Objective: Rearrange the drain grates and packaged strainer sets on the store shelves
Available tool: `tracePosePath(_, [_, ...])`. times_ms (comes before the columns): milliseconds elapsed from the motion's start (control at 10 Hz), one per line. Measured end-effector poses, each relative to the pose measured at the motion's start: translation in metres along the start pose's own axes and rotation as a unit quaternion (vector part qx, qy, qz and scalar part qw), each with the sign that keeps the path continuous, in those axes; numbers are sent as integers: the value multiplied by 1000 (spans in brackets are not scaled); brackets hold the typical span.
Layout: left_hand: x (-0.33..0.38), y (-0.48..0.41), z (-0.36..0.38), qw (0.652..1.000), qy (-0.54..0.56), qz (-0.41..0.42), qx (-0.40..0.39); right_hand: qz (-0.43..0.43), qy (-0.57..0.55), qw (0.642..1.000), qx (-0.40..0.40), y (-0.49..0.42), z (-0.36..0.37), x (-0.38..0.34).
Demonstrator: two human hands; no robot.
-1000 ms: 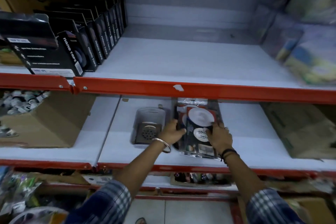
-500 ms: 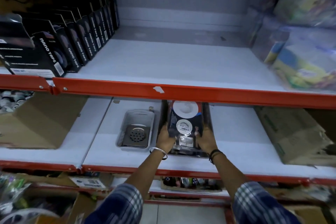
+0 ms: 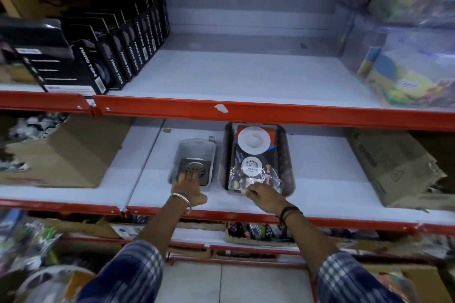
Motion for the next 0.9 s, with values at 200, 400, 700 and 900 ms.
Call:
tracePosePath(200, [-22,-2,7,995,-82,32,54,44,69,997,5,7,13,-6])
tracePosePath(400, [-30,25,19,990,-98,73,69,64,70,995,-28,28,24,-24])
tracePosePath(700, [-47,58,23,992,-51,109,26,91,68,993,-14,53,31,-40])
tracePosePath(900, [-42,66,10,991,-31,120,48,76,125,989,17,48,28,-60])
Point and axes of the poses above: each hand's wrist, its own y-axis away from the middle knuckle, its own z-axis out of the palm, x = y × z, the point moved 7 cm from there along -y, towards the middle knuckle, and after that the axes turned 15 degrees about -z, right-handed, at the moved point
